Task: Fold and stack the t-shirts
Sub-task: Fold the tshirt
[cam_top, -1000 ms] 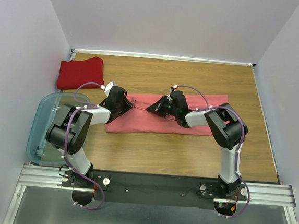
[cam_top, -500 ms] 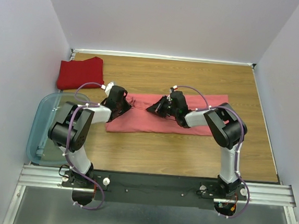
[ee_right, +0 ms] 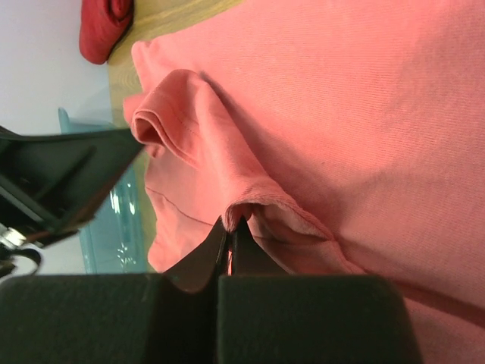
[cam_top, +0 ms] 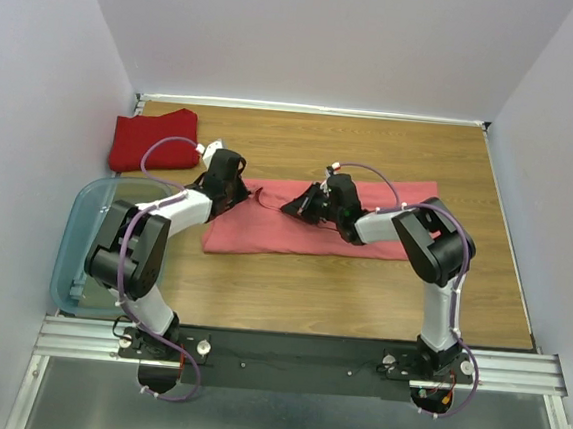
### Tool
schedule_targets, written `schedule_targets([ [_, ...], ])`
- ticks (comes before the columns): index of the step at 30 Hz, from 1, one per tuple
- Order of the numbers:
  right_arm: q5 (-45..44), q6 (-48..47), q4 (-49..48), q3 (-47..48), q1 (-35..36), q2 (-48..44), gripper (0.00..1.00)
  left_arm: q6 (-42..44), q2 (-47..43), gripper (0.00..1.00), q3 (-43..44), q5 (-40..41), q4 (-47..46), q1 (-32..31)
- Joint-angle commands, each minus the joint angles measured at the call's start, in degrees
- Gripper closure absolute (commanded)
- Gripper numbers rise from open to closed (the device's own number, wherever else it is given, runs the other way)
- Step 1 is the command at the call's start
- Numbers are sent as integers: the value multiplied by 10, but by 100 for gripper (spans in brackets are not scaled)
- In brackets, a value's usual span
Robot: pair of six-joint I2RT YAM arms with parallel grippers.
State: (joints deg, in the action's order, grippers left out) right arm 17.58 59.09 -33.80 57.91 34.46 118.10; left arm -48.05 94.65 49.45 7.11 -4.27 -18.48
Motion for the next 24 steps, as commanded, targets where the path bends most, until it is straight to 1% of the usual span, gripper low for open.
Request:
schedule_targets([
  [1,11,-20,-1,-13,-7,-30,100,69,-25,100,43,48,91,3],
  [2,13,-22,0,-15,-8,-32,100,76,-28,100,49,51,112,3],
  [5,21,-29,8,-17,-10,-38,100,115,-25,100,68,45,138,4],
  [8,26,-36,19,-20,-11,-45,100,144,-4,100,83,30,174,6],
  [15,41,-61,53,-17,-16,-49,100,183,29,100,96,30,196,20],
  [19,61,-73,75,-7,-26,-37,100,210,64,100,126,41,215,25],
  [24,82,-97,103,18,-34,-27,100,229,86,100,166,55,239,25],
])
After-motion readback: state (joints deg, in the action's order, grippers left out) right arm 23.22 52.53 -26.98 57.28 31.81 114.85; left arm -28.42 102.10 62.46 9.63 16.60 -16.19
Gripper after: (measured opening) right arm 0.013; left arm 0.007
